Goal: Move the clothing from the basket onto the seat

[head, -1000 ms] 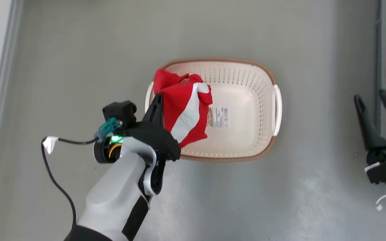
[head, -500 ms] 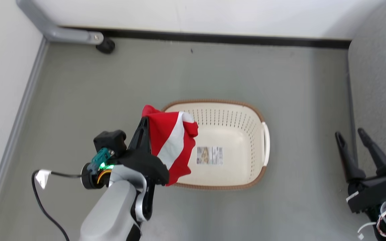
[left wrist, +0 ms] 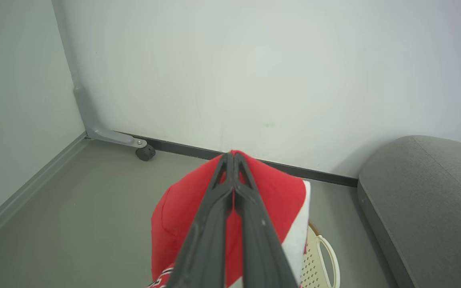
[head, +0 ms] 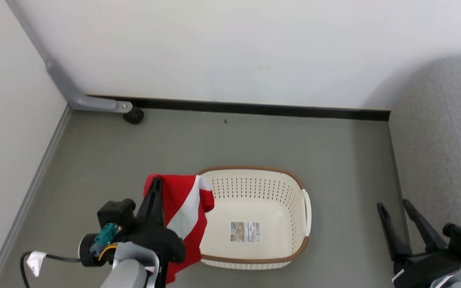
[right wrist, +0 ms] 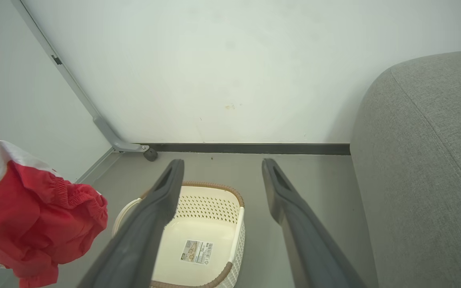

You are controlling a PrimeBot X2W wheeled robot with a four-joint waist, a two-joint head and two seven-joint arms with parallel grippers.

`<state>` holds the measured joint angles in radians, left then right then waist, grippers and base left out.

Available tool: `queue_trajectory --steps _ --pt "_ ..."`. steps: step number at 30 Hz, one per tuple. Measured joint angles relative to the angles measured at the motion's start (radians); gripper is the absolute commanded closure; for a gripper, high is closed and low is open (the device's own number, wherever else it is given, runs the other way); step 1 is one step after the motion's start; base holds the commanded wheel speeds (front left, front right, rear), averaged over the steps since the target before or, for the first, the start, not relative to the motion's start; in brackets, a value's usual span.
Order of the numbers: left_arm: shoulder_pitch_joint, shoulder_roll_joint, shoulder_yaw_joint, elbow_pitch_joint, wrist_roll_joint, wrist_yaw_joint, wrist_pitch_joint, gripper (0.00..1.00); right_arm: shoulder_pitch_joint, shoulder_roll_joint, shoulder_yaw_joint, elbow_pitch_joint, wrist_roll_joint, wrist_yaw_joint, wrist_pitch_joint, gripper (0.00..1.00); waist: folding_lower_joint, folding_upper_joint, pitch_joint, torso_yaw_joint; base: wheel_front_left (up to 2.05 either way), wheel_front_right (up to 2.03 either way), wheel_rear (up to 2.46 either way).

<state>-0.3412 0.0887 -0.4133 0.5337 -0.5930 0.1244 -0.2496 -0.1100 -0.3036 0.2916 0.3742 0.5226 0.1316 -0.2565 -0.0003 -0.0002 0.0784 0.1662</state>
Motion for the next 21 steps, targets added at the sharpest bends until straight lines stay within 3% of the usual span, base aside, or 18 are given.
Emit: queue_trajectory --steps 9,21 --pt "0.077 0.01 0.046 -0.126 0.05 0.0 0.0 1.0 0.021 0.016 -0.005 -0.008 -0.031 0.0 0.0 0.0 0.0001 0.0 -0.078 -0.01 0.0 0.0 0.0" --pt "0.112 0.002 0.069 -0.233 0.102 0.0 0.0 1.0 0.021 0.015 0.014 -0.043 -0.067 0.0 0.0 0.0 0.0003 0.0001 -0.089 -0.008 0.0 0.0 0.0"
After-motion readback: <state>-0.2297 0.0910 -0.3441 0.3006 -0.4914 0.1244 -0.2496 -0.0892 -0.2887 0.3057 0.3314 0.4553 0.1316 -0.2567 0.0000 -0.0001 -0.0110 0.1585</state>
